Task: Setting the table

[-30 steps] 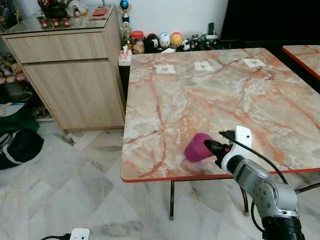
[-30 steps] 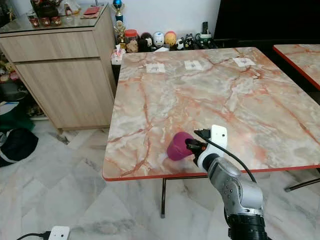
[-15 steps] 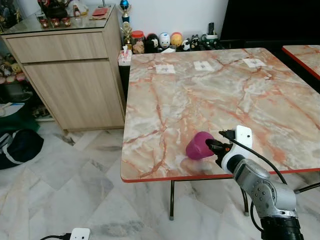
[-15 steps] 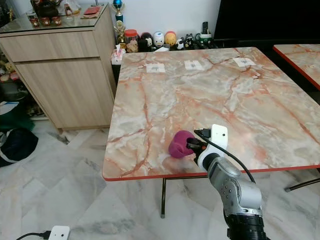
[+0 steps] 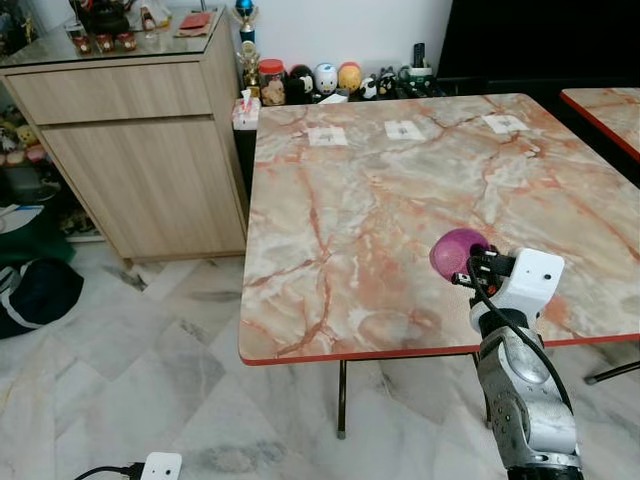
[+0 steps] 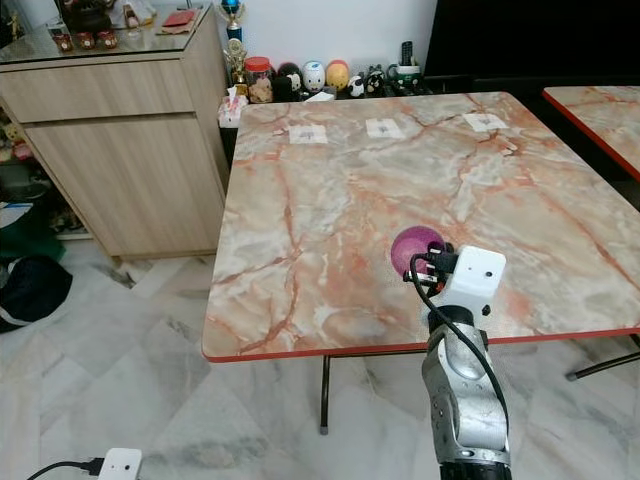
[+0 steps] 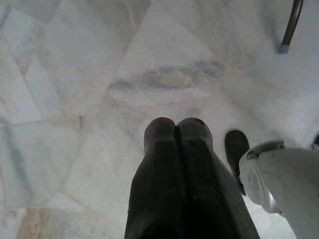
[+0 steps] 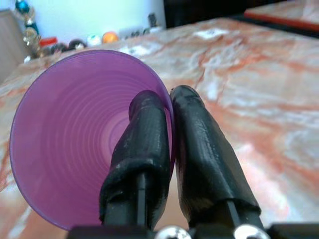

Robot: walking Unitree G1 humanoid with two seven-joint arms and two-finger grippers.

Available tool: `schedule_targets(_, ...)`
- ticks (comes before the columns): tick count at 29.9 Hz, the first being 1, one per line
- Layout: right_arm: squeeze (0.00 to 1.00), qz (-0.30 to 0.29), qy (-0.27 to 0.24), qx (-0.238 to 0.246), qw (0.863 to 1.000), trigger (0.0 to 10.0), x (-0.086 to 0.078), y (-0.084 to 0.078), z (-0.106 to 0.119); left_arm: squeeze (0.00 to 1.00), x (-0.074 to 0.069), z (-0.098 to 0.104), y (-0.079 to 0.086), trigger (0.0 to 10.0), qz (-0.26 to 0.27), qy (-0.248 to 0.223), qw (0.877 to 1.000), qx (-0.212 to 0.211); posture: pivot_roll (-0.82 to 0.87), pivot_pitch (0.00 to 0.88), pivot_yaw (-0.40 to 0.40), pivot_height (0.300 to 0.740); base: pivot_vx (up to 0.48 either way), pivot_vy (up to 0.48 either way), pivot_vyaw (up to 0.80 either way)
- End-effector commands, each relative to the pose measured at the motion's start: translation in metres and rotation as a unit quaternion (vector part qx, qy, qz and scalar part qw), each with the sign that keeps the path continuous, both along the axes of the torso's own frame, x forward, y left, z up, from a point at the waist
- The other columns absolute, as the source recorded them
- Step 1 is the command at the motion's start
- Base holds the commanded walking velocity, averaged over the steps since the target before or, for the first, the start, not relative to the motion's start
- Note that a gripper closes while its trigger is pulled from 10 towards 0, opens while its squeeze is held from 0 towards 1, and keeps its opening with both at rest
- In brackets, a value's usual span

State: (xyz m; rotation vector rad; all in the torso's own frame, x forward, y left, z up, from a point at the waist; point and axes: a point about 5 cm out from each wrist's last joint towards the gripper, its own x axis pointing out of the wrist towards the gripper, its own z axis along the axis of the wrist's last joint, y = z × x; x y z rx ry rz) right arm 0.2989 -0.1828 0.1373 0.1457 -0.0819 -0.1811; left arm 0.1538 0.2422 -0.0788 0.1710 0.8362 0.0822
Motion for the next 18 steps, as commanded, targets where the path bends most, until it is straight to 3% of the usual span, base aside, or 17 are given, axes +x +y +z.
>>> schedule_targets(1, 0.0, -0.005, -0.013, -0.002, 1.0, 10.0, 0.0017, -0.001, 0.0043, 0.0, -0.0045, -0.0018, 0.0014, 10.0, -0.002, 0.01, 1.0, 0.008, 0.0, 0.0, 0.015, 0.74, 0.0, -0.255, 0.0)
schedule_targets(18, 0.0, -0.01, -0.039, -0.009, 0.999, 10.0, 0.0062, -0.0017, 0.0109, 0.0, -0.0057, -0.0027, 0.0038, 10.0, -0.008, 0.025, 0.999, 0.019, 0.0, 0.0, 0.019, 0.74, 0.0, -0.405, 0.0)
